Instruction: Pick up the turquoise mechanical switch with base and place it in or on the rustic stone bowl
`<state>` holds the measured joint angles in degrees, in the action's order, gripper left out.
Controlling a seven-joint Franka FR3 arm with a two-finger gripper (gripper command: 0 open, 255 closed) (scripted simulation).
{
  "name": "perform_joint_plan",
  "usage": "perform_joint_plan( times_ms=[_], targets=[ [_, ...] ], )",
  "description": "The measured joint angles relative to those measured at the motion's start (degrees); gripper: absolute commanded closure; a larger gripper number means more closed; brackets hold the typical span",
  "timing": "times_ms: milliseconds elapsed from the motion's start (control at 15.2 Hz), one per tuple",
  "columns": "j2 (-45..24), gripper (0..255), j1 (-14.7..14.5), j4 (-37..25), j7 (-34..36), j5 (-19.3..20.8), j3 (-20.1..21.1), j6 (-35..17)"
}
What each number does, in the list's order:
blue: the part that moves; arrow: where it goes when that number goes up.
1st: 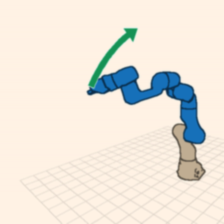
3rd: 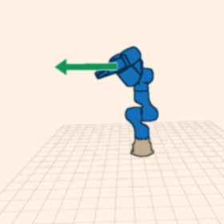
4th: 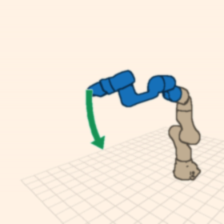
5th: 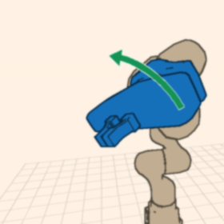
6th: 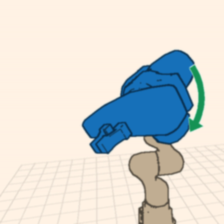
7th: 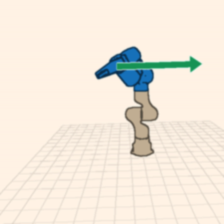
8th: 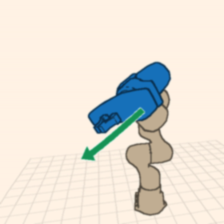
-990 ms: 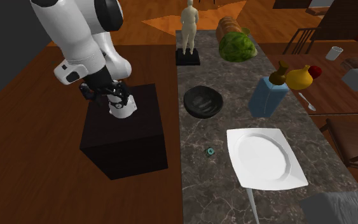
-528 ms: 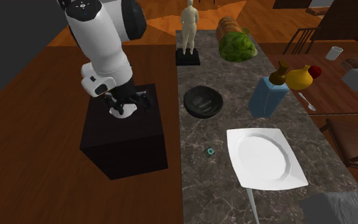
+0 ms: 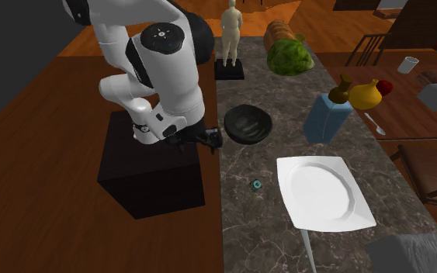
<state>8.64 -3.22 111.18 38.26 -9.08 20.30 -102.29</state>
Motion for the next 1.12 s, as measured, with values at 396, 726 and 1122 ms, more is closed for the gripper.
perform_joint_plan(
  times_ms=[396, 726, 1122],
  targets=[
    [-13.72, 0, -2.74, -12.60, 9.79, 4.39, 3.69, -0.31],
    [-26.60, 0, -7.09, -26.53, 17.28, 9.23, 4.80, 1.84],
    [-34.01, 0, -10.10, -33.47, 20.60, 11.74, 4.51, 1.90]
  ],
)
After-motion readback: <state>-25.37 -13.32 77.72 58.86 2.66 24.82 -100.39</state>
